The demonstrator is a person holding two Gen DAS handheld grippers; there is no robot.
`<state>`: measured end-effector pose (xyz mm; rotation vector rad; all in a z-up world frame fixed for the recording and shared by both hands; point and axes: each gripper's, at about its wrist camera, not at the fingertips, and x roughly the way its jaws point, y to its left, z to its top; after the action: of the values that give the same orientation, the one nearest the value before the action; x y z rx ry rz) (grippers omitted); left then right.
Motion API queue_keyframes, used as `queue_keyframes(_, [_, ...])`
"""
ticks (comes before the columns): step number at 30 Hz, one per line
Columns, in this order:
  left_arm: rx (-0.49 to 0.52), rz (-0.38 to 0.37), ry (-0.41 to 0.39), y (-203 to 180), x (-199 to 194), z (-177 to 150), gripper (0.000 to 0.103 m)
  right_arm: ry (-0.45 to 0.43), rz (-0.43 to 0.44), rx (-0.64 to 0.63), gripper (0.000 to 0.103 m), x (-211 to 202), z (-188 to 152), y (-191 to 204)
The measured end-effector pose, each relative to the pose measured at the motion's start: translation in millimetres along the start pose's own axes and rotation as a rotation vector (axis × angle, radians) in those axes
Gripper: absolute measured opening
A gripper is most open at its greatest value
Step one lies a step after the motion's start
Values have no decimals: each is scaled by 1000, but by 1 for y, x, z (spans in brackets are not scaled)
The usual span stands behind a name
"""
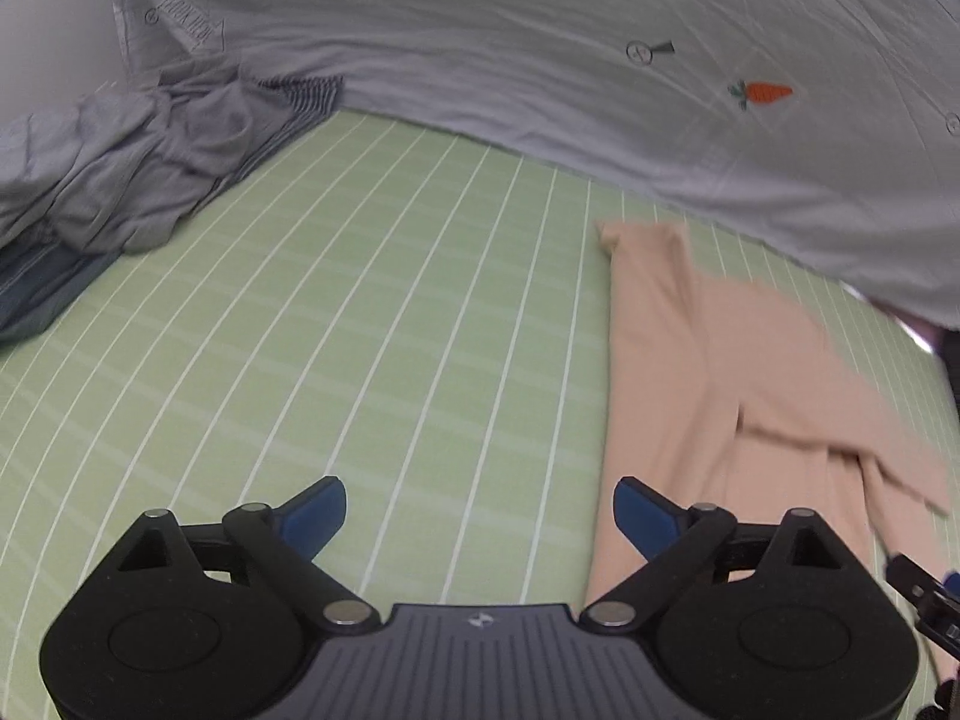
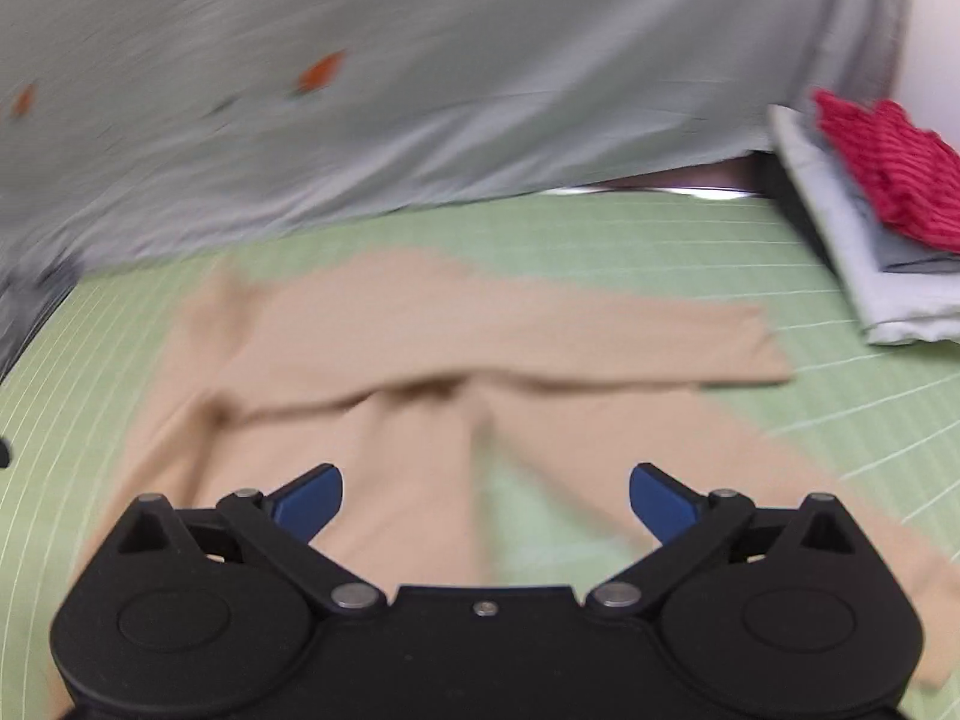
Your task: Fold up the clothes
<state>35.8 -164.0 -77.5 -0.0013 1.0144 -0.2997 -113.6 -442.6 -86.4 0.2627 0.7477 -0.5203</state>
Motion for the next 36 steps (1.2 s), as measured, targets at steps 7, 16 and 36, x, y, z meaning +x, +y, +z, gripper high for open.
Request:
queue_keyframes(7, [79,-26,37,38,-31,-36,96,75,85,-19,102,-41,-56,73])
queue_keyframes(16, [152,-107,60,66,-47,-51,96,159,157,53,34,-64,-97,114])
queue_keyframes(36, [212,-142,81,55,-50,-61,96,140,-5,151,39,-91,-113,91])
